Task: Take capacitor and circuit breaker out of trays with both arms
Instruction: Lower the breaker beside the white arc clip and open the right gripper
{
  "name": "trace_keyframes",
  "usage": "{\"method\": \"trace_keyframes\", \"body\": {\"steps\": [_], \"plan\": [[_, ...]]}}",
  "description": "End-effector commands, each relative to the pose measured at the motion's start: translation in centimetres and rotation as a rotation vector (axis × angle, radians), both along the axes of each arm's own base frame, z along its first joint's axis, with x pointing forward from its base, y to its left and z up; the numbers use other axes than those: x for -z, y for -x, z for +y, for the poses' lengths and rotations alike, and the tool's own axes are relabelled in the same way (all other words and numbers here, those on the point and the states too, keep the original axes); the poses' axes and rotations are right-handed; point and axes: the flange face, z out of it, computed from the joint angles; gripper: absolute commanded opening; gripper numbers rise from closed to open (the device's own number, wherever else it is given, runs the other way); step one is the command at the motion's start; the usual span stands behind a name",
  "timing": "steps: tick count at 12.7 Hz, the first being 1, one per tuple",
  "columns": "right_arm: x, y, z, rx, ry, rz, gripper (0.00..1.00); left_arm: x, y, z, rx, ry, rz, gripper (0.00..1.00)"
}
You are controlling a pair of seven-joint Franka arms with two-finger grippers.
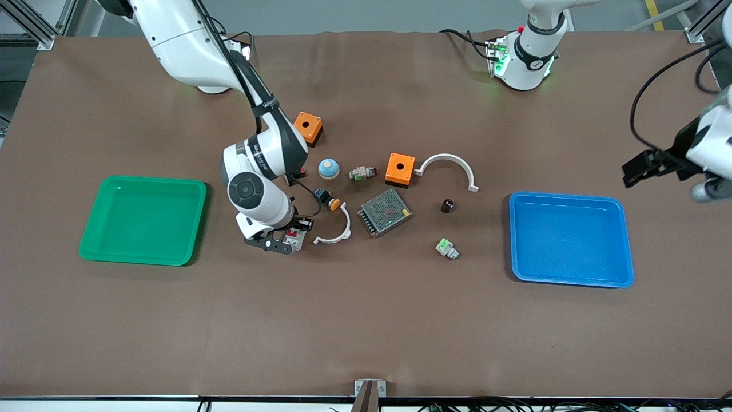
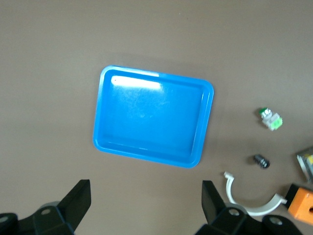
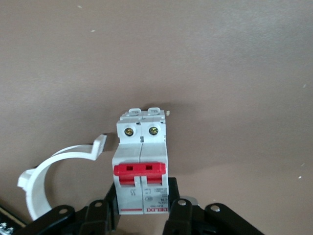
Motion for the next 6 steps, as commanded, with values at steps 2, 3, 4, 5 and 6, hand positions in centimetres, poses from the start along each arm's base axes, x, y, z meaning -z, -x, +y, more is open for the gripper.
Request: {"method": "trace_keyframes", "body": {"steps": [2,3,4,5,6], "plan": [[0.2,-0.2,1.0,0.005,0.003,-0.008,0.11,-0.3,3.9,2.2,0.026,0.043,0.043,1.00],[0.6,-0.1,1.2,-0.008,0.014,-0.009,0.11,-0.5,4.1,2.2,0.025,0.046,0.045,1.00],[0.6,-0.1,1.3,-0.024,0.027,-0.017,0.11,-0.9,4.4,2.2,0.028,0.044,0.042,1.00],[0.8,-0.2,1.3,-0.036,0.036,-0.020,0.11,-1.0,4.7,2.0,0.030,0.044,0.048,1.00],[0.8,-0.2,1.3,-0.040,0.037,-0.021,0.12,-1.4,5.0,1.7,0.036,0.043,0.048,1.00]]}}
